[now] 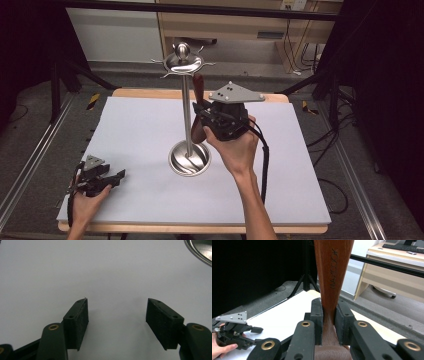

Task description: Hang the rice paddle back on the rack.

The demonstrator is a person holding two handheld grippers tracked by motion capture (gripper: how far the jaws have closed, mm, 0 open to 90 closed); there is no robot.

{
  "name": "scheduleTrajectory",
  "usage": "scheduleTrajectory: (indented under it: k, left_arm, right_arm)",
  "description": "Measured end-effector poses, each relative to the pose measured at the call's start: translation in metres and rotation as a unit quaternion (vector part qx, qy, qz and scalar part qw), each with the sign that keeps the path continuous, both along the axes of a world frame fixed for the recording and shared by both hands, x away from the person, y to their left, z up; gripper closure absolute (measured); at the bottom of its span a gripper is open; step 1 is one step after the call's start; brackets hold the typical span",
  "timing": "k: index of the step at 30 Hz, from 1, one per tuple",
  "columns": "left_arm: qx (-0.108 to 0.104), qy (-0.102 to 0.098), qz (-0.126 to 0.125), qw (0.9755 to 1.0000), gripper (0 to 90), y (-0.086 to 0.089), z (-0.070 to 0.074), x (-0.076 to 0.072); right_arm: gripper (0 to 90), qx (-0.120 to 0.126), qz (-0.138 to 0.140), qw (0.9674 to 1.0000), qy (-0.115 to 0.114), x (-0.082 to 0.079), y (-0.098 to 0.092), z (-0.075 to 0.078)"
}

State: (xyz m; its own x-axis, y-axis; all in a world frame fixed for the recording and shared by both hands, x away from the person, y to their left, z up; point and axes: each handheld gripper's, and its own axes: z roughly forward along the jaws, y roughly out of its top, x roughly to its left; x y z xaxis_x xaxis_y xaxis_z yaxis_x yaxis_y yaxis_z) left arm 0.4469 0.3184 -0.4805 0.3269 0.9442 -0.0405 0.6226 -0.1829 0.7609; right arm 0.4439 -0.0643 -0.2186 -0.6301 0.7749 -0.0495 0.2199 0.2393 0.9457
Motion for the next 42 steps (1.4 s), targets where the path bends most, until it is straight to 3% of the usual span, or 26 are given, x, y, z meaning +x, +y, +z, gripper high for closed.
scheduleTrajectory:
  k: [10, 19, 25, 34, 42]
  left_arm:
    - [-0.003, -0.002, 0.001, 1.0000, 33.9, 0.0004, 0.0005, -0.0003]
    - [-0.002, -0.001, 0.000, 1.0000, 33.9, 0.0001, 0.0004, -0.0002]
    - [-0.003, -0.003, 0.001, 1.0000, 33.9, 0.0007, 0.0008, -0.0004]
    - [-0.002, -0.001, 0.000, 1.0000, 33.9, 0.0004, 0.0005, -0.0001]
    - [-0.002, -0.001, 0.000, 1.0000, 33.9, 0.0001, 0.0003, 0.0000]
  right_arm:
    - [78.8, -0.004, -0.010, 0.9999, 0.004, 0.0003, 0.0017, 0.0066]
    - [78.8, -0.001, -0.001, 1.0000, -0.004, -0.0001, 0.0022, 0.0049]
    - [78.8, -0.009, -0.012, 0.9998, -0.010, -0.0015, 0.0061, 0.0094]
    - [78.8, -0.012, -0.022, 0.9996, 0.009, 0.0031, 0.0012, 0.0048]
    - [78.8, -0.014, -0.011, 0.9998, 0.003, -0.0005, 0.0046, 0.0071]
